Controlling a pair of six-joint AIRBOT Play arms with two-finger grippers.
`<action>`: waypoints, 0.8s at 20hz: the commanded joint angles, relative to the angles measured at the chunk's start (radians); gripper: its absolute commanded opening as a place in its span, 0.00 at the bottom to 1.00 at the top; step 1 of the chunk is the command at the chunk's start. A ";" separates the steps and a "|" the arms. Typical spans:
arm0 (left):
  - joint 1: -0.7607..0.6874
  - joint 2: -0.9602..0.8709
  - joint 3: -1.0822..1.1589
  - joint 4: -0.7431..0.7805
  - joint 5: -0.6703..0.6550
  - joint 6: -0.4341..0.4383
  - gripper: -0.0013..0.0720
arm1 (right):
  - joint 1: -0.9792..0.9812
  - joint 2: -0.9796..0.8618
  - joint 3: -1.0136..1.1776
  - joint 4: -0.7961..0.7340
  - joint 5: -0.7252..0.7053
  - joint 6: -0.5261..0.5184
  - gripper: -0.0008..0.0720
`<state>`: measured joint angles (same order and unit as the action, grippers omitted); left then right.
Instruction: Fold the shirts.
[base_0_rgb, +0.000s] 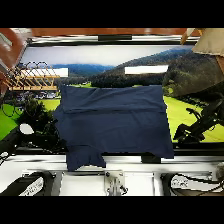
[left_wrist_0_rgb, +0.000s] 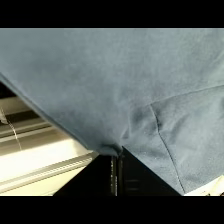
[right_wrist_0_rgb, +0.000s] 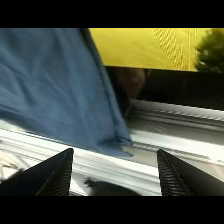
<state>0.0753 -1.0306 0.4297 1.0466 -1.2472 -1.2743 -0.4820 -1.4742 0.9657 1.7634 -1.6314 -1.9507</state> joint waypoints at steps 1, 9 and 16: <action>-0.001 0.001 0.012 0.000 -0.002 0.019 0.07 | 0.000 0.009 -0.094 -0.027 0.038 -0.045 0.89; -0.001 0.001 0.013 0.000 -0.025 0.018 0.07 | 0.000 0.009 -0.217 0.014 0.068 -0.062 0.89; -0.001 0.001 0.013 0.000 -0.056 0.018 0.07 | 0.132 0.009 -0.217 0.013 0.156 -0.039 0.60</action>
<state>0.0753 -1.0306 0.4416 1.0470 -1.2865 -1.2568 -0.4095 -1.4643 0.7513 1.7813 -1.5253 -1.9953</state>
